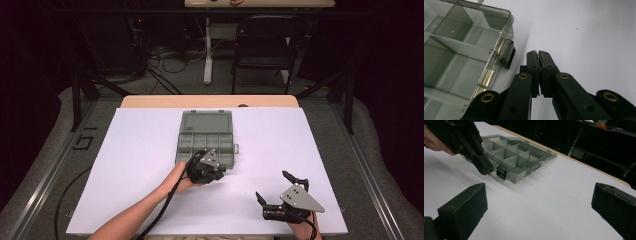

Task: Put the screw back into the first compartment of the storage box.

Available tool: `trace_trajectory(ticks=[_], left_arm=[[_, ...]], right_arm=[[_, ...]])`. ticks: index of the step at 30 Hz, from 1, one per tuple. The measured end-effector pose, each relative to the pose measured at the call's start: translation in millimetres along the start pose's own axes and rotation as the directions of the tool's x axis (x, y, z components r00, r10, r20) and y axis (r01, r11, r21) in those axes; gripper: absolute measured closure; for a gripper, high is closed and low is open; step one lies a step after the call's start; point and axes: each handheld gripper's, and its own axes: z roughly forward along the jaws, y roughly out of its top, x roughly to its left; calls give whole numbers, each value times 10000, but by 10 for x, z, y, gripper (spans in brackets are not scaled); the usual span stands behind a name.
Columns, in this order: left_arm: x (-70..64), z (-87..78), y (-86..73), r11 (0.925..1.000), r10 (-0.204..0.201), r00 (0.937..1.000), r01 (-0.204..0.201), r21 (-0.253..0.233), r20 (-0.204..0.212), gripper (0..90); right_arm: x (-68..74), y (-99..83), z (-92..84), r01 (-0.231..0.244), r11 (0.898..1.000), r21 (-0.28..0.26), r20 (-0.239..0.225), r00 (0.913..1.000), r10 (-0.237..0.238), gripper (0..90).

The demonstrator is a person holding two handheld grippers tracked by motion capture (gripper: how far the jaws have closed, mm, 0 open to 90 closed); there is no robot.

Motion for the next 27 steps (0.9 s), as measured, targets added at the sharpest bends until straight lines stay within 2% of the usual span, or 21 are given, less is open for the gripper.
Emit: trace_trajectory(ticks=[2, 3, 5, 10, 12, 13, 19, 23, 24, 26, 27], left_arm=[[9, -41, -1, 10000, -56, 10000, 56, -29, -38, 874], [12, -66, 1, 10000, -47, 10000, 47, -25, -72, 874], [15, -90, 2, 10000, -63, 9999, 63, -46, -94, 874], [60, -262, 5, 9997, -139, 9995, 134, -187, -291, 874], [85, -316, 4, 9994, -225, 9992, 216, -272, -332, 874], [98, -346, 2, 9991, -264, 9988, 250, -345, -420, 874], [214, -588, -30, 9966, -626, 9955, 585, -588, -706, 874], [315, -800, -49, 9920, -941, 9897, 841, -940, -1081, 874], [340, -855, -56, 9906, -1032, 9871, 910, -1017, -1220, 874], [398, -952, -80, 9849, -1320, 9795, 1123, -1320, -1519, 874], [423, -980, -91, 9826, -1417, 9766, 1191, -1422, -1617, 874]], right_arm=[[0, 0, -1, 0, 10000, -1, 15, 10000, 0, 0], [6, -4, 11, -37, 9999, -166, 89, 10000, 38, 0], [4, 0, 0, -8, 10000, -63, 53, 10000, 8, 0], [4, -3, 4, -45, 9998, -173, 71, 10000, 46, 0], [4, -3, 4, -33, 9998, -176, 68, 10000, 34, 0], [0, 2, -10, -3, 10000, -11, -22, 10000, 3, 0], [4, -2, 3, -55, 9998, -194, 67, 10000, 56, 0], [7, -2, 7, -22, 9998, -191, 73, 10000, 23, 0], [1, 4, -9, 9, 10000, 14, -67, 10000, -9, 0], [8, -2, 10, -26, 9998, -191, 67, 10000, 27, 0], [2, 2, 0, 6, 10000, -21, -5, 10000, -6, 0]])
